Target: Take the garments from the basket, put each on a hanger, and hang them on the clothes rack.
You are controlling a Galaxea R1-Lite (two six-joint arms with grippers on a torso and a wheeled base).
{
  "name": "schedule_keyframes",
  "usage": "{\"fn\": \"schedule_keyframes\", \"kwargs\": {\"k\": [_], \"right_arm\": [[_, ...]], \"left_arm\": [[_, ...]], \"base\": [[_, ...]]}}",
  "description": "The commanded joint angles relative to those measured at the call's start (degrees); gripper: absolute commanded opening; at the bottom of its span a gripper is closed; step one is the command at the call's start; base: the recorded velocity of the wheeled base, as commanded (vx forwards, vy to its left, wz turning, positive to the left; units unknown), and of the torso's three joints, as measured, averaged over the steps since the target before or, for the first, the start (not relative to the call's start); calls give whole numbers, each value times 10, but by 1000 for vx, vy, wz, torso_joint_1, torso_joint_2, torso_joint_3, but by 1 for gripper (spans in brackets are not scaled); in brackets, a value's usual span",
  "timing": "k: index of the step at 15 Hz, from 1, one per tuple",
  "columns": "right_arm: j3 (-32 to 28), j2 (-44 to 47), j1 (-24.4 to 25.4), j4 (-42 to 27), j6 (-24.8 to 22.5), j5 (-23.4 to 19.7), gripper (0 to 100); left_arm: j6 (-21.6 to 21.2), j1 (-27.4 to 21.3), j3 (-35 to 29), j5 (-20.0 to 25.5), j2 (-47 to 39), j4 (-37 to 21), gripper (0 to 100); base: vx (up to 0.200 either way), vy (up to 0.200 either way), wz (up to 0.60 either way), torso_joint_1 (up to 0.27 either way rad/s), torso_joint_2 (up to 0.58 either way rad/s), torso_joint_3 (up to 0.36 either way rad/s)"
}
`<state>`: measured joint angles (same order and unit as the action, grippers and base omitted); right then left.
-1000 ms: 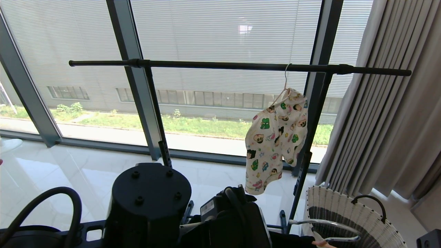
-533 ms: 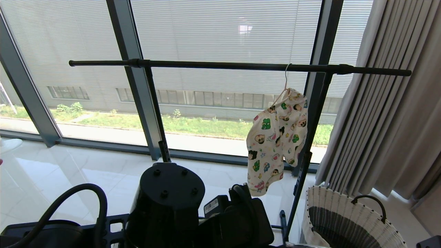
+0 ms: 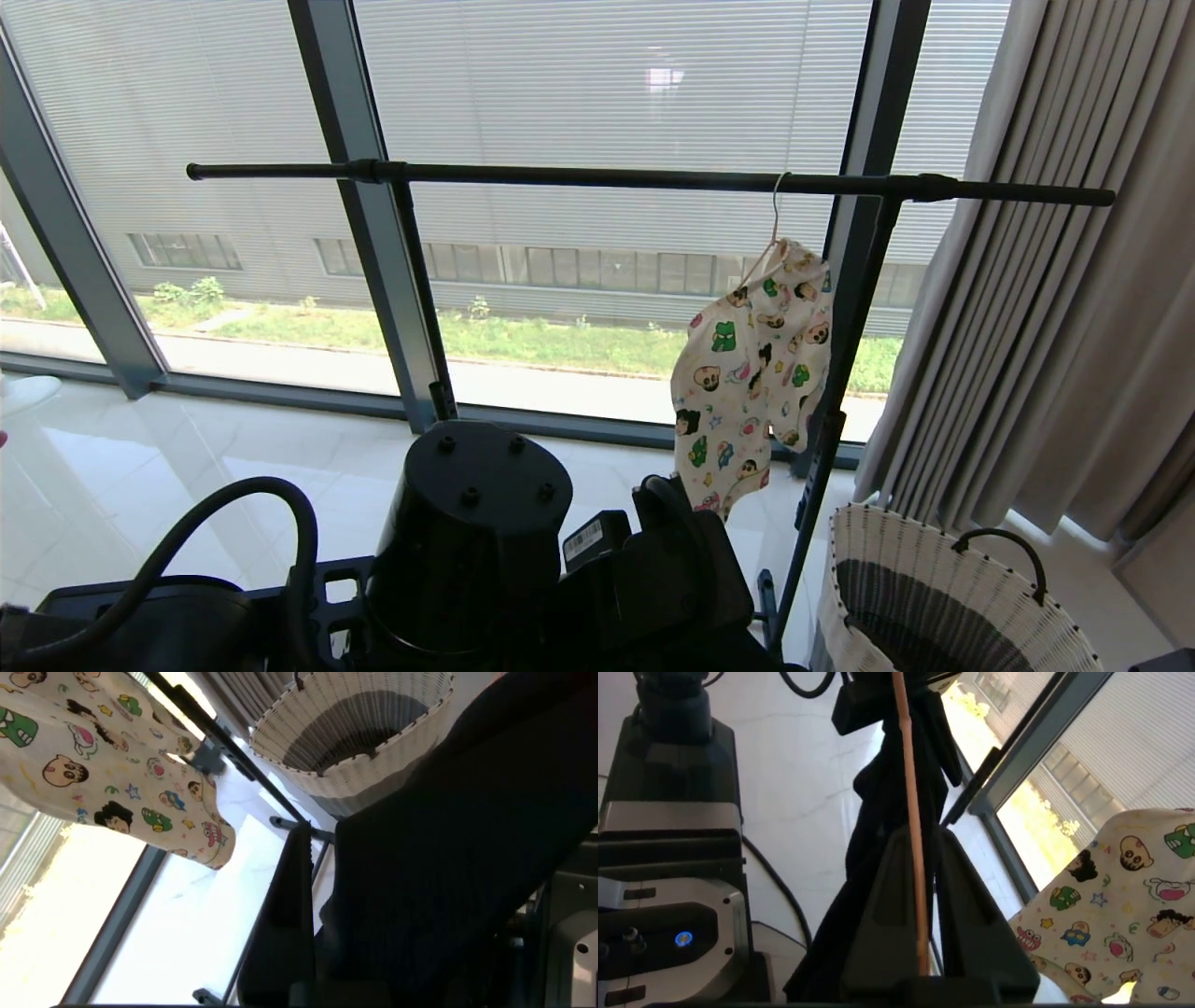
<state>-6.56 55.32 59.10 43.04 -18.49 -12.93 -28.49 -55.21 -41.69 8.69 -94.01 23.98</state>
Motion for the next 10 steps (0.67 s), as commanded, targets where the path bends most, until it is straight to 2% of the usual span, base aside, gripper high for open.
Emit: {"fn": "schedule_keyframes", "kwargs": {"k": [1, 3, 6, 9, 10], "right_arm": [[1, 1, 1, -1, -1, 2, 100], [1, -2, -1, -2, -6, 5, 100], [1, -9, -3, -2, -6, 22, 100], [2, -9, -9, -5, -3, 43, 100], [4, -7, -15, -13, -1, 43, 100]], "left_arm": [[0, 0, -1, 0, 0, 1, 0], [1, 2, 1, -1, 1, 2, 0], [2, 29, 6, -15, -1, 2, 0], [7, 70, 14, -88, 0, 2, 0], [9, 79, 19, -92, 0, 2, 0]], "base": [[0, 0, 0, 0, 0, 0], [0, 0, 0, 0, 0, 0], [0, 0, 0, 0, 0, 0], [0, 0, 0, 0, 0, 0], [0, 0, 0, 0, 0, 0]]}}
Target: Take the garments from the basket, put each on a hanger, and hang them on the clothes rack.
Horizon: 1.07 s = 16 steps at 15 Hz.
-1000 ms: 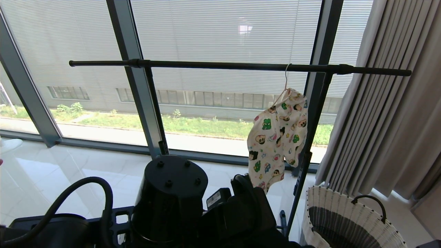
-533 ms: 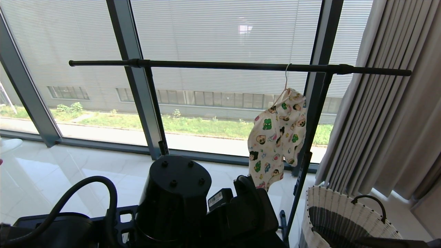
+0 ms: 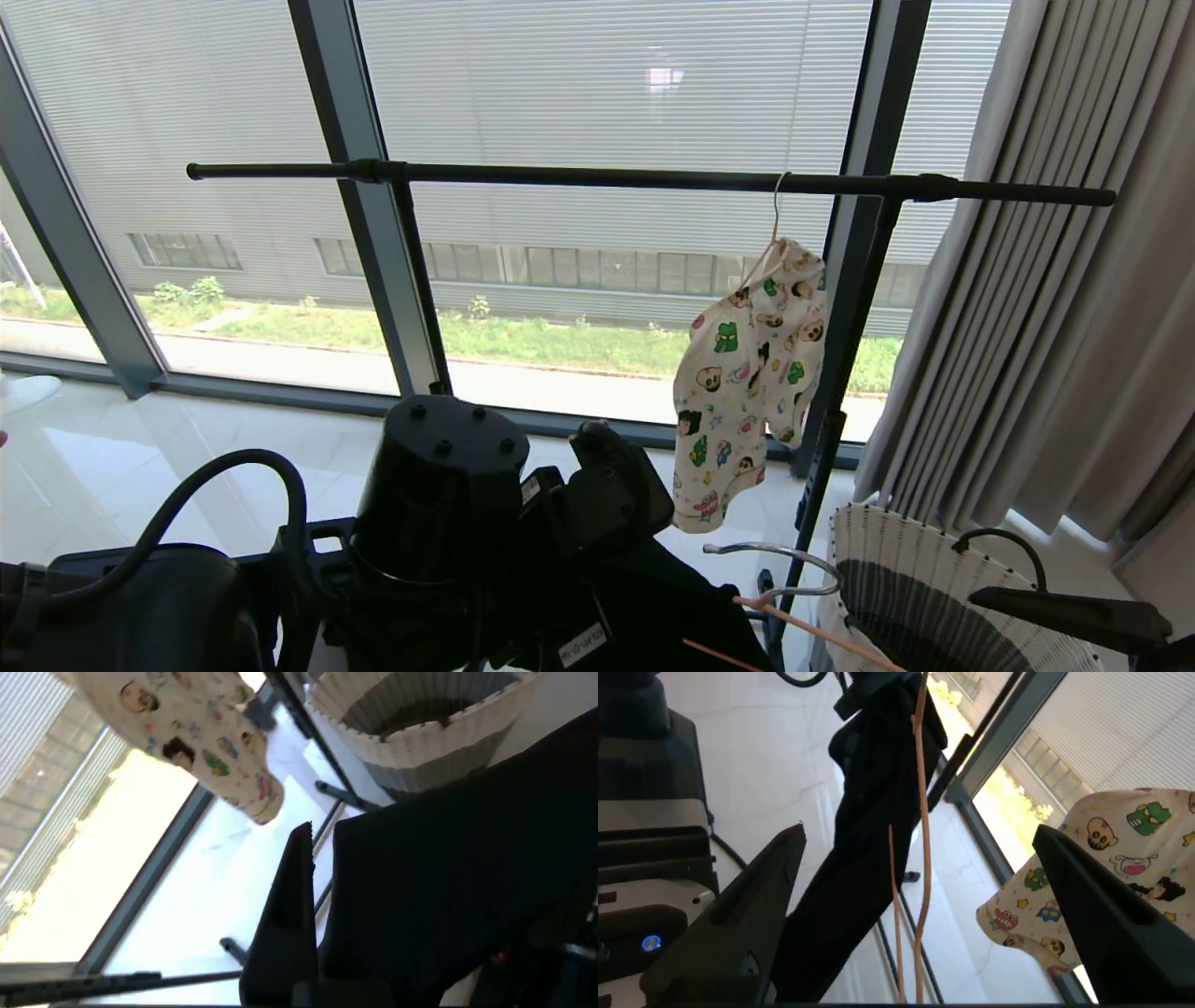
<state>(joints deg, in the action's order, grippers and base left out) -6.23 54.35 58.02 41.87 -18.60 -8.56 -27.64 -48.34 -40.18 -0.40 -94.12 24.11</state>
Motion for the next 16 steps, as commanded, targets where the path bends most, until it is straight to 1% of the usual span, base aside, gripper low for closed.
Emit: {"fn": "schedule_keyframes", "kwargs": {"k": [1, 3, 4, 5, 6, 9, 11, 12, 14, 15, 16], "right_arm": [[2, 3, -19, -16, 12, -1, 100], [1, 6, -41, -36, 44, -1, 100], [0, 15, -55, -41, 72, -1, 100], [0, 25, -67, -41, 91, -1, 100], [-2, 38, -80, -41, 107, -1, 100], [-26, 97, -114, -39, 158, -1, 100], [-57, 139, -118, -38, 201, 0, 100], [-94, 184, -117, -33, 241, 0, 100], [-135, 255, -117, 2, 267, 1, 100], [-142, 277, -117, 17, 274, 1, 100], [-156, 325, -117, 58, 283, 2, 100]], "left_arm": [[13, 28, 8, -2, 1, 0, 0], [82, 36, 0, -14, 3, 0, 0], [140, 41, -15, -46, 3, -1, 0], [168, 48, -22, -76, 3, -2, 0], [181, 59, -21, -90, 3, -3, 0], [194, 96, -29, -97, 3, -3, 0], [225, 102, -50, -98, 3, -3, 0], [262, 102, -77, -99, 3, -5, 0], [274, 102, -95, -99, 3, -6, 0], [274, 102, -97, -99, 4, -6, 0], [279, 102, -104, -98, 7, -6, 0]], "base": [[0, 0, 0, 0, 0, 0], [0, 0, 0, 0, 0, 0], [0, 0, 0, 0, 0, 0], [0, 0, 0, 0, 0, 0], [0, 0, 0, 0, 0, 0], [0, 0, 0, 0, 0, 0], [0, 0, 0, 0, 0, 0], [0, 0, 0, 0, 0, 0], [0, 0, 0, 0, 0, 0], [0, 0, 0, 0, 0, 0], [0, 0, 0, 0, 0, 0]]}}
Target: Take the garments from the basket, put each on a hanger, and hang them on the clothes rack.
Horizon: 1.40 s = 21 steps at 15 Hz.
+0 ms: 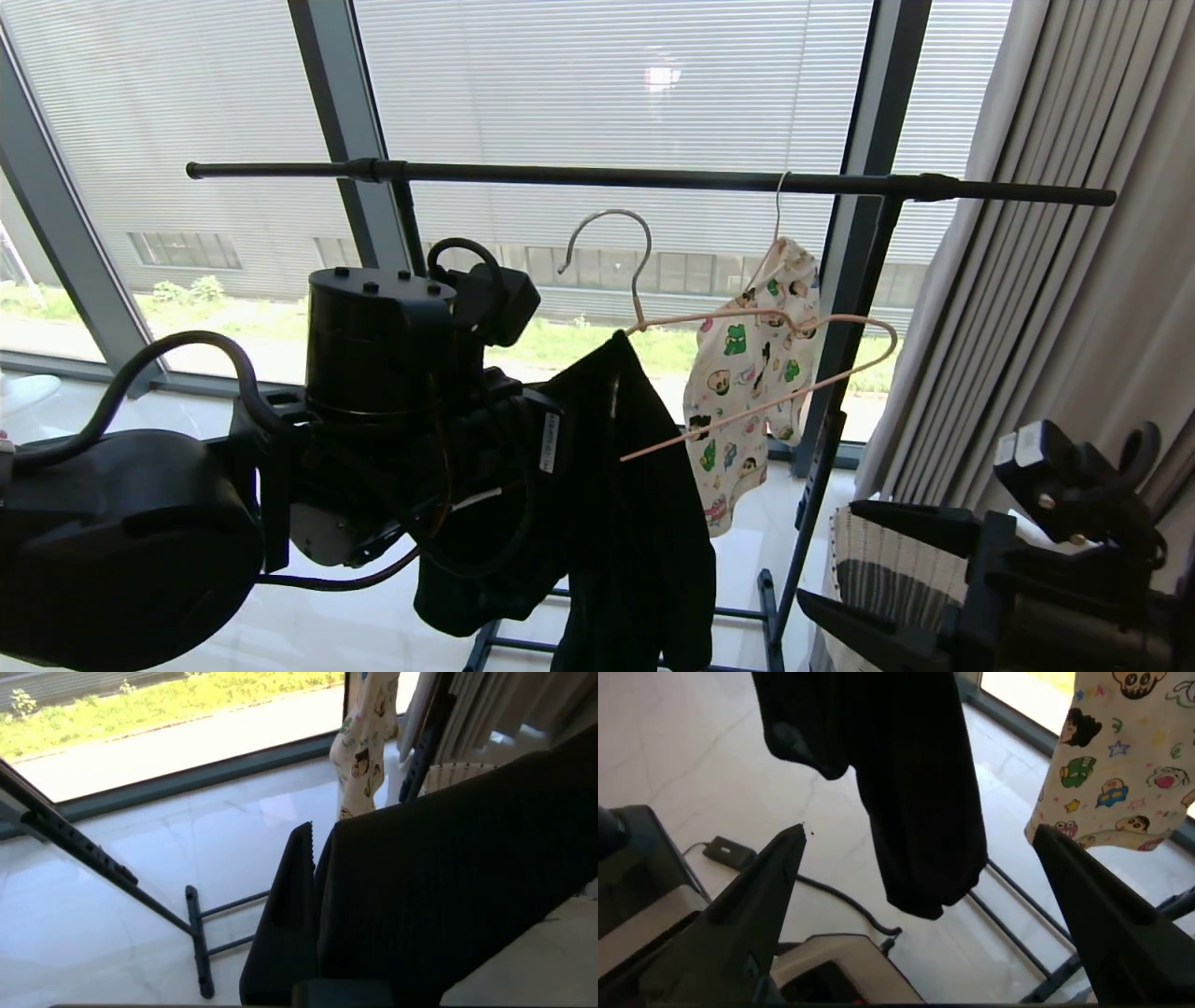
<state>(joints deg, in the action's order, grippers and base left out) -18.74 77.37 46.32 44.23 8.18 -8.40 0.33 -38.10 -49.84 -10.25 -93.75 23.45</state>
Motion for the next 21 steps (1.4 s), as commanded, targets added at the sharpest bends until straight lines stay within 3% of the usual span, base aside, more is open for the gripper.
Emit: {"fn": "schedule_keyframes", "kwargs": {"k": [1, 2, 3, 5, 10, 15, 21], "right_arm": [[-40, 128, 1, 71, 18, 7, 100], [-41, 130, 1, 74, 18, 8, 100], [-82, 191, 10, 123, 39, 67, 100], [-133, 230, 26, 135, 76, 117, 100], [-189, 272, 49, 141, 77, 145, 100], [-234, 297, 49, 141, 78, 146, 100], [-234, 314, 47, 141, 77, 171, 100]], "left_arm": [[12, 0, -14, 0, 3, 2, 0], [13, 0, -15, 0, 2, 2, 0], [47, 0, -26, -3, 2, 2, 0], [59, -2, -27, -4, 3, 2, 0], [71, -12, -33, -13, 1, 3, 0], [71, -32, -33, -14, 1, 3, 0], [71, -33, -36, -13, 9, 3, 0]], "base": [[0, 0, 0, 0, 0, 0], [0, 0, 0, 0, 0, 0], [0, 0, 0, 0, 0, 0], [0, 0, 0, 0, 0, 0], [0, 0, 0, 0, 0, 0], [0, 0, 0, 0, 0, 0], [0, 0, 0, 0, 0, 0]]}}
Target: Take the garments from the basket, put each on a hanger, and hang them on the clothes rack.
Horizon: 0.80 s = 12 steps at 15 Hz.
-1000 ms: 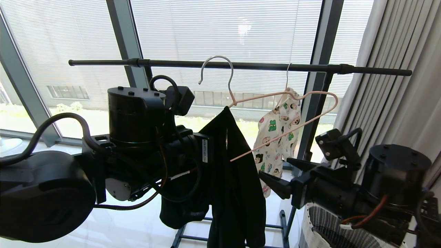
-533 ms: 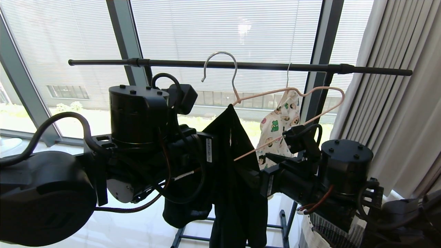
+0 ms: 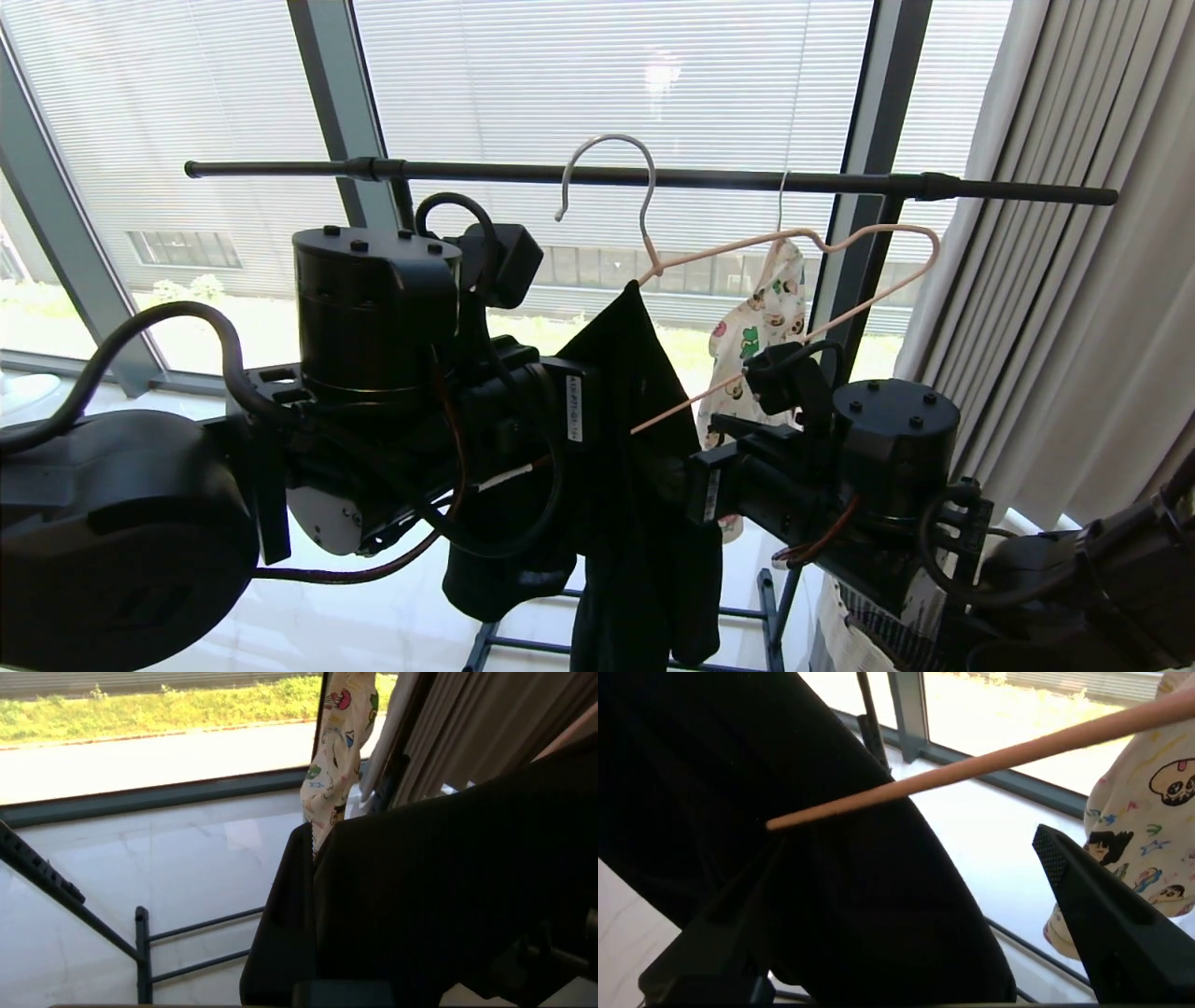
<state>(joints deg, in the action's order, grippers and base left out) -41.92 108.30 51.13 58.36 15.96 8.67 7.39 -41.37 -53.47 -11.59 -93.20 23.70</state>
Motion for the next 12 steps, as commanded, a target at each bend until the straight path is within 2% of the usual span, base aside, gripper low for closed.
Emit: {"fn": "schedule_keyframes", "kwargs": {"k": [1, 3, 6, 8, 12], "right_arm": [[-2, 6, -2, 0, 0, 0, 100], [-3, 11, -3, 0, 0, 4, 100], [-17, 33, -6, 11, 0, 53, 100], [-13, 35, -9, 18, 0, 62, 100], [0, 33, -48, 17, -8, 88, 100]], "left_arm": [[0, 0, 0, 0, 5, 0, 0], [0, -2, 0, 0, 6, 0, 0], [11, -12, 2, 0, 11, 0, 0], [12, -12, 2, 0, 11, 0, 0], [13, 8, -1, -25, 7, 1, 0]], "base": [[0, 0, 0, 0, 0, 0], [0, 0, 0, 0, 0, 0], [0, 0, 0, 0, 0, 0], [0, 0, 0, 0, 0, 0], [0, 0, 0, 0, 0, 0]]}}
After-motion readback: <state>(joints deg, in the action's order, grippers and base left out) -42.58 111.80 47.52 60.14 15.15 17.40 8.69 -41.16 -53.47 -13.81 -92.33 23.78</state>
